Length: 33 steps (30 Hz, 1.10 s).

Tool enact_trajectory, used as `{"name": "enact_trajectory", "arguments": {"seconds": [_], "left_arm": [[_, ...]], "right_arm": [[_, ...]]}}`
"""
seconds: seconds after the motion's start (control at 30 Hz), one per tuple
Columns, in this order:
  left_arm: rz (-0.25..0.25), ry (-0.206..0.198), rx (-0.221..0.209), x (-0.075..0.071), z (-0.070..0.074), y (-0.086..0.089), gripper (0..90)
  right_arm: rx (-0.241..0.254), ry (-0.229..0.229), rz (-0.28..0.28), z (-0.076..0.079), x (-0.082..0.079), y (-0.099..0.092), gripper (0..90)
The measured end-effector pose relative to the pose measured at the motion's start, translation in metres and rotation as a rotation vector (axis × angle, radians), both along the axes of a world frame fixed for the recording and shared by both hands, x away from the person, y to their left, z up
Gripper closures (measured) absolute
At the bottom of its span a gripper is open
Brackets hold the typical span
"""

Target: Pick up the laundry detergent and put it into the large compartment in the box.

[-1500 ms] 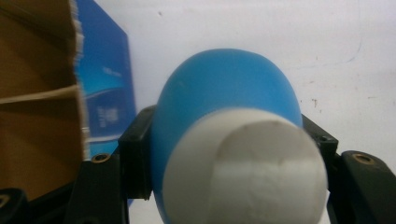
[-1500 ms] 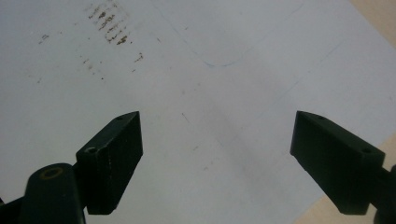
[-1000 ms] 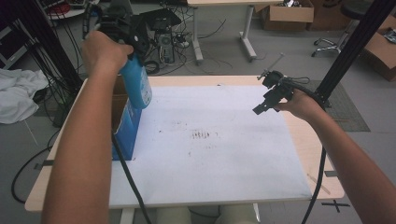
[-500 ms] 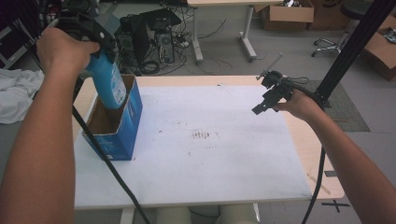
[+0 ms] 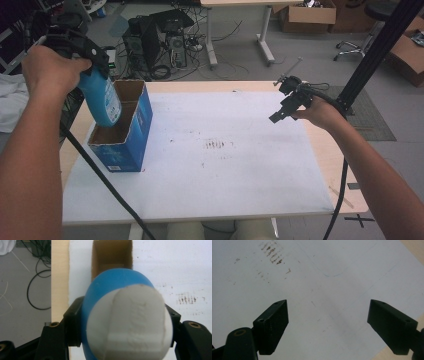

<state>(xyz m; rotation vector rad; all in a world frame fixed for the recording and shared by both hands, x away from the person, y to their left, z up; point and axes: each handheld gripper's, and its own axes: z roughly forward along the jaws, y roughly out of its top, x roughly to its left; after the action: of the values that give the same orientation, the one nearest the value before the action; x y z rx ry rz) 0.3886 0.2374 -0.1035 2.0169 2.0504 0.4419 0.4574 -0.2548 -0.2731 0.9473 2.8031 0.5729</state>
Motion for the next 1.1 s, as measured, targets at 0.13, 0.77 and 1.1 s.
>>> {"name": "enact_trajectory", "arguments": {"seconds": [0.13, 0.77, 1.1], "left_arm": [[0.001, -0.008, -0.001, -0.003, -0.006, 0.004, 38.0], [-0.042, 0.022, 0.011, 0.005, -0.068, 0.004, 38.0], [-0.043, 0.047, 0.025, 0.009, -0.109, 0.004, 38.0]], "right_arm": [[-0.002, 0.000, 0.004, -0.001, 0.000, 0.002, 17.1], [-0.012, 0.001, 0.003, -0.002, 0.000, 0.004, 17.0], [-0.021, 0.005, 0.006, -0.004, 0.000, 0.007, 17.0]]}}
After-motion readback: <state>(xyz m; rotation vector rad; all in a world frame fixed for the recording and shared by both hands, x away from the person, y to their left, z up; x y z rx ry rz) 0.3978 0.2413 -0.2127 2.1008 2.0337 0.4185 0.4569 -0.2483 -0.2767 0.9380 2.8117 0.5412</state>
